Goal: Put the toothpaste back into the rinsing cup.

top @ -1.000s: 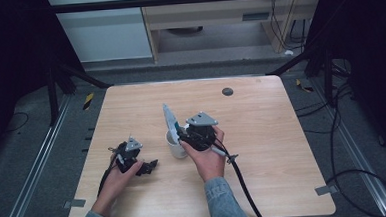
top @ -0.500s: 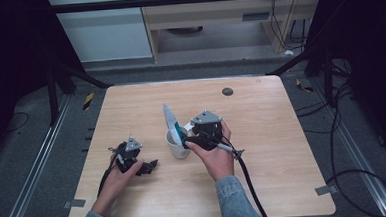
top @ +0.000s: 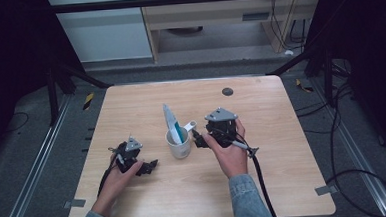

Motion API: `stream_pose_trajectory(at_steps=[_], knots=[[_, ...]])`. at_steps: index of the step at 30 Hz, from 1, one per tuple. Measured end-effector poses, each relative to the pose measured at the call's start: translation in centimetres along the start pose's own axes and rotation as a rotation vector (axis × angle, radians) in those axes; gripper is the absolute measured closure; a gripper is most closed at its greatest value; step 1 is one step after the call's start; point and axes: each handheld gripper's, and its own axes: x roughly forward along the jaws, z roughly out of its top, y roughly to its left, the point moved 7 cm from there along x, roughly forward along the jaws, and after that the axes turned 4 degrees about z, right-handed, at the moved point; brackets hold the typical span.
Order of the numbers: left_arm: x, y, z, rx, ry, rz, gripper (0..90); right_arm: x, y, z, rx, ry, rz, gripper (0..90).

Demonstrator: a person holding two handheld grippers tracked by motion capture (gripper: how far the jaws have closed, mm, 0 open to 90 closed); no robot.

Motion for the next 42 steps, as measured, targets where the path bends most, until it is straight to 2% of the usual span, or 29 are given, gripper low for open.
stream_pose_trajectory(at_steps=[9, 12, 17, 22, 28, 34, 42], knots=[[0.0, 0.0, 0.0, 0.0, 0.0, 0.0, 0.0, -1.4, -2.4, -0.7, -0.002, 0.029, -0.055, 6.9], [0.0, 0.0, 0.0, 0.0, 0.0, 0.0, 0.0, -1.8, -2.9, -0.9, 0.005, 0.036, -0.068, 6.9], [0.0, 0.0, 0.0, -0.003, 0.0, 0.003, 0.0, -2.8, -4.6, -1.4, 0.026, 0.038, -0.106, 6.9], [0.0, 0.0, 0.0, -0.003, 0.0, 0.003, 0.0, -3.2, -5.3, -1.9, 0.033, 0.045, -0.119, 6.9], [0.0, 0.0, 0.0, -0.004, -0.001, 0.003, 0.0, -3.6, -6.9, -3.2, 0.055, 0.081, -0.157, 6.9], [0.0, 0.0, 0.0, -0.004, -0.001, 0.003, 0.0, -3.5, -8.7, -5.2, 0.105, 0.124, -0.192, 7.2], [0.0, 0.0, 0.0, -0.004, -0.001, 0.003, 0.0, -3.2, -10.3, -7.4, 0.14, 0.163, -0.212, 7.7]])
